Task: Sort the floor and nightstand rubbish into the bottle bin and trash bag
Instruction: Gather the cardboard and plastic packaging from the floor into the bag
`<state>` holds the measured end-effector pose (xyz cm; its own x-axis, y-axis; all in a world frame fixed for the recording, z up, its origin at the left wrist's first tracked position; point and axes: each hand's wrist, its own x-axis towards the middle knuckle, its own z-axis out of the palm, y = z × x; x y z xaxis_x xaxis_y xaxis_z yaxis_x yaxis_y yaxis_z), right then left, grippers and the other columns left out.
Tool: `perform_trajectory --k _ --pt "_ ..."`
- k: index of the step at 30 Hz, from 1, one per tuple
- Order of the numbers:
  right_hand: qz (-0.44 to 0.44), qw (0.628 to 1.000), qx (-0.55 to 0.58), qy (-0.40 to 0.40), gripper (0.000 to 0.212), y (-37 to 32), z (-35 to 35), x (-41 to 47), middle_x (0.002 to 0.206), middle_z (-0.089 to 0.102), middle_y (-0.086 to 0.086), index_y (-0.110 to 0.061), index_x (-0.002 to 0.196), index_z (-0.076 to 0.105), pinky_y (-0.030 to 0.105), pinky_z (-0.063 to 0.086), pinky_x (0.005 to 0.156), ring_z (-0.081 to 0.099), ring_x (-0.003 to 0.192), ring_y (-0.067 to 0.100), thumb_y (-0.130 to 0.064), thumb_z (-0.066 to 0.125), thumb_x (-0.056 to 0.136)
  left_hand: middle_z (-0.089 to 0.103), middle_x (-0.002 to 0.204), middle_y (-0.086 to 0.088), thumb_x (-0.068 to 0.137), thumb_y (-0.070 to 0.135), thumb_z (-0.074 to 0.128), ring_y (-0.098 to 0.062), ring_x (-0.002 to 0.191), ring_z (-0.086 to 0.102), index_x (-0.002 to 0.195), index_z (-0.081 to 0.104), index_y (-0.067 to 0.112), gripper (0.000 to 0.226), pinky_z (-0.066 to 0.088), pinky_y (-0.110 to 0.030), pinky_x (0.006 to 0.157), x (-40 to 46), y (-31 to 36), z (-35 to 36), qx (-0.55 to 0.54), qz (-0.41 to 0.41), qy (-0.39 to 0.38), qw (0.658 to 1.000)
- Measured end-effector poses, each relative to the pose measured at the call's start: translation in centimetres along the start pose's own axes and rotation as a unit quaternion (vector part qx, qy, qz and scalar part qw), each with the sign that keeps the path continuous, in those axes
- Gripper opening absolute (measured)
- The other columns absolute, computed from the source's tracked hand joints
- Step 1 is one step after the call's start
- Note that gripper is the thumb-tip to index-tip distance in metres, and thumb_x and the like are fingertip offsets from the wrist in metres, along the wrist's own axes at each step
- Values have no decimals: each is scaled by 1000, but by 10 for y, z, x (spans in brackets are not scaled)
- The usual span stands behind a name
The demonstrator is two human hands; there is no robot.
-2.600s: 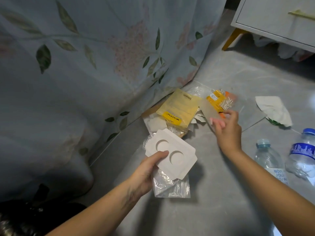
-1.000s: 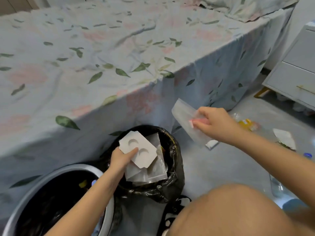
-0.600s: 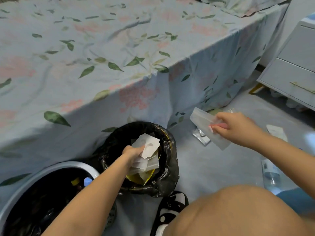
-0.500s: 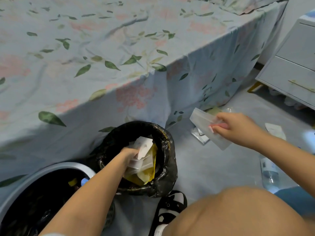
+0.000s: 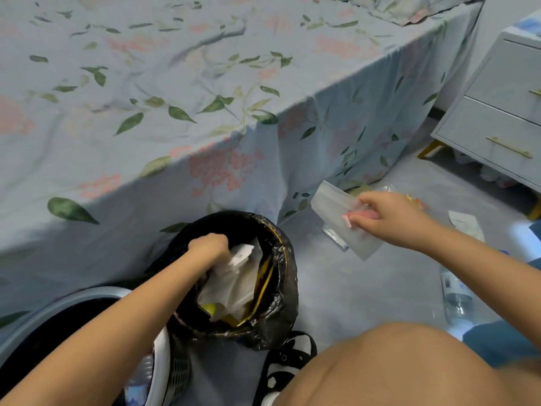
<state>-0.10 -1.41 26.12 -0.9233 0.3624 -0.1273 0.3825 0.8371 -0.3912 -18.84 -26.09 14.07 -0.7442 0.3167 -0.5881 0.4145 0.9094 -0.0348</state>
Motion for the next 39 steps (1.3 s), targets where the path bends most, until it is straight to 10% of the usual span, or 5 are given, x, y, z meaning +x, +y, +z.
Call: perform_trajectory --k 8,14,21,30,39 --pt "-34 971 212 -102 28 -36 10 5 81 71 2 -21 85 68 42 53 72 68 76 24 -47 69 77 54 128 16 65 54 80 -3 119 51 129 54 25 74 41 -26 102 -97 54 -60 -449 201 151 857" --pt "-59 961 223 -156 19 -47 21 3 82 70 7 -20 83 69 30 49 71 61 72 13 -39 65 86 64 63 12 57 46 88 -2 59 60 76 68 19 39 48 -20 54 -118 58 -60 -508 216 80 830" --pt "-48 952 251 -168 20 -42 22 4 85 69 3 -21 90 70 39 52 72 64 77 20 -39 70 81 72 74 0 67 24 87 -10 65 67 87 71 14 27 47 -20 51 -110 48 -44 -557 193 -8 808" --pt "39 948 150 -278 15 -13 23 0 87 69 1 -17 104 61 28 59 71 68 70 13 -24 62 90 71 95 -8 59 50 85 -26 91 68 96 67 7 60 54 -37 72 -25 -12 6 -439 -38 128 889" --pt "30 951 9 -307 8 0 28 -5 93 67 -2 -20 99 58 17 45 57 62 67 9 -26 53 95 59 126 -7 73 76 55 -24 117 58 126 55 12 83 49 -30 83 -2 -21 63 -65 -82 -8 994"
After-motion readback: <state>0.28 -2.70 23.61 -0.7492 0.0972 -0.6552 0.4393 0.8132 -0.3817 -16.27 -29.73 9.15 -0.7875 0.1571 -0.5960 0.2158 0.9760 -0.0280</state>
